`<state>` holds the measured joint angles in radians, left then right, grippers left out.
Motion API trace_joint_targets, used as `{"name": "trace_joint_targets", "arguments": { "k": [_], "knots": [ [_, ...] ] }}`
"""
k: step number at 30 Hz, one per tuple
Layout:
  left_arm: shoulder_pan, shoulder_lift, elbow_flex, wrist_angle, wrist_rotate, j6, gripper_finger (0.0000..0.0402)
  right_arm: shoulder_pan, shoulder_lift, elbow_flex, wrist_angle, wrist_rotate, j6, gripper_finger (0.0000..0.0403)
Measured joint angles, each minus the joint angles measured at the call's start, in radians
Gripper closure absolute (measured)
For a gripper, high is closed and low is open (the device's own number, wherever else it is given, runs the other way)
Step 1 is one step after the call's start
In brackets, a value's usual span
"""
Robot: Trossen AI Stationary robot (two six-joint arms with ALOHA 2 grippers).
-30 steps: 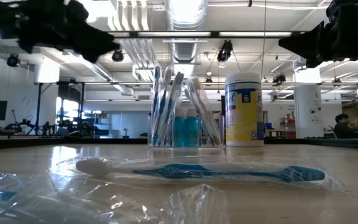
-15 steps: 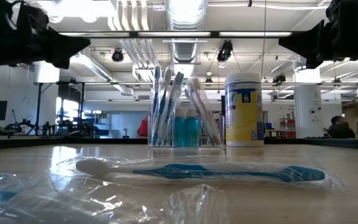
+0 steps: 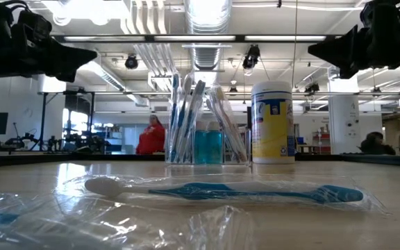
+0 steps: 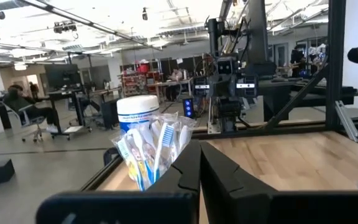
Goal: Pick & Place toothbrushing station
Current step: Put the blue toothbrush into the transparent organizer
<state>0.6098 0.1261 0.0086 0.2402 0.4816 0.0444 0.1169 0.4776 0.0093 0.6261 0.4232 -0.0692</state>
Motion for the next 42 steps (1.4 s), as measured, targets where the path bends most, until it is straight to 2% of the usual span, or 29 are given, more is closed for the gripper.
{"name": "trace_joint_targets", "arguments": {
  "k": [3, 7, 16, 25, 31, 36, 42],
  "knots": [
    [0.0, 0.001, 0.0, -0.002, 0.0, -0.001, 0.0392, 0.003, 0.059, 0.009, 0.068, 0.007, 0.057, 0.0394],
    [0.0, 0.001, 0.0, -0.002, 0.0, -0.014, 0.039, 0.03, 0.176, 0.113, -0.01, 0.062, 0.132, 0.0394],
    [0.0, 0.001, 0.001, -0.002, 0.0, -0.025, 0.0391, 0.118, 0.558, 0.535, -0.431, 0.077, 0.184, 0.0394],
    [0.0, 0.002, 0.001, -0.029, 0.0, -0.03, 0.0382, 0.226, 0.853, 0.983, -1.059, 0.091, 0.468, 0.0394],
    [0.0, 0.002, 0.001, -0.031, -0.001, -0.038, 0.039, 0.297, 1.049, 1.199, -1.21, 0.069, 0.6, 0.0394],
    [0.0, 0.002, 0.001, -0.032, -0.011, -0.041, 0.0393, 0.32, 1.228, 1.367, -1.264, -0.064, 0.627, 0.0375],
    [0.0, 0.002, 0.001, -0.032, -0.011, -0.053, 0.0387, 0.32, 1.434, 1.569, -1.371, -0.21, 0.702, 0.0304]
  ]
}}
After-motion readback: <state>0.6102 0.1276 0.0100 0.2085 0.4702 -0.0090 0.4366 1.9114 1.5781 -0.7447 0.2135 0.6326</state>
